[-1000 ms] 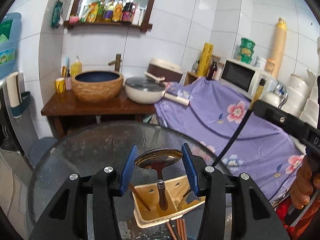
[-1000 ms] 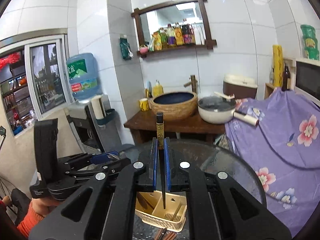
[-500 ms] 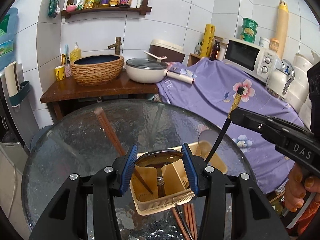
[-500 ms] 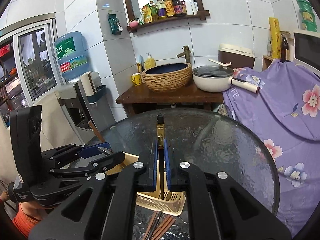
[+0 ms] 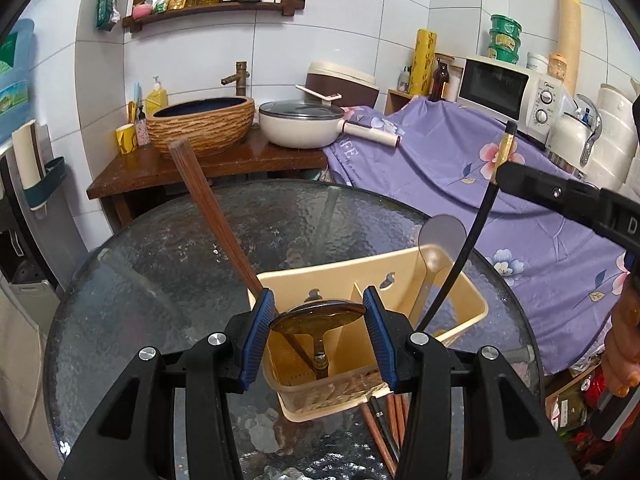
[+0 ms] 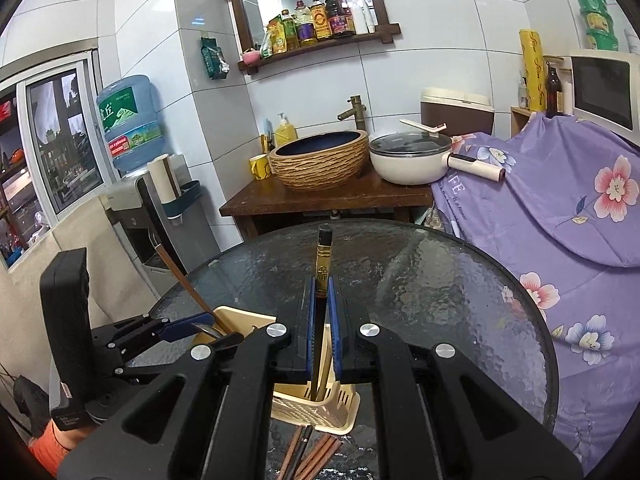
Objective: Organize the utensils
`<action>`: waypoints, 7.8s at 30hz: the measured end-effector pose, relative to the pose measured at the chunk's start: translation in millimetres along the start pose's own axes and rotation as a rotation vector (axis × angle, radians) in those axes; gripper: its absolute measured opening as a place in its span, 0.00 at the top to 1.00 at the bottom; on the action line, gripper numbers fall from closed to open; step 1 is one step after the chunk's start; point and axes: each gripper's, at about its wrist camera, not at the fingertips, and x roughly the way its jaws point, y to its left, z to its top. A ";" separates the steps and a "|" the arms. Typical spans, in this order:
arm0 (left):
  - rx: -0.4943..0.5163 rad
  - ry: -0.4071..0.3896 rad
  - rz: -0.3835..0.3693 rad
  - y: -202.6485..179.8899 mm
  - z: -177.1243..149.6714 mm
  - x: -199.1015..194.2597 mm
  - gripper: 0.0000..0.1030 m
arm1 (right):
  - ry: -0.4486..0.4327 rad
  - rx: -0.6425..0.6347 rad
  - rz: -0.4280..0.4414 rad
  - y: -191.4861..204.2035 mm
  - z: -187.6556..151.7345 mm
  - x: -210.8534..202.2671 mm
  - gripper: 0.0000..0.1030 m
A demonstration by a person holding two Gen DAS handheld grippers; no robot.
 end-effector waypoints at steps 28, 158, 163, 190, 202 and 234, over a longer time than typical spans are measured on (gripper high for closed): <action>-0.016 -0.045 0.006 -1.9 -72.6 -50.5 0.27 | 0.036 -0.027 -0.133 -2.6 -72.5 -25.9 0.55; 0.081 -0.127 -0.065 -18.4 -37.4 -95.1 0.65 | 0.060 -0.053 0.174 52.0 -43.7 -78.3 0.92; 0.074 -0.202 -0.052 -14.1 4.8 -113.7 0.65 | 0.023 -0.072 0.171 54.1 0.9 -88.4 0.92; 0.050 -0.138 0.048 -15.1 33.0 -34.0 0.65 | -0.028 -0.060 0.007 29.3 27.4 -18.1 0.92; 0.079 -0.101 0.060 -18.7 7.9 -11.6 0.65 | 0.009 -0.052 -0.011 19.3 -5.1 6.7 0.92; -0.033 0.102 0.145 29.7 -124.8 -27.6 0.45 | 0.278 -0.042 -0.151 18.5 -171.5 9.0 0.58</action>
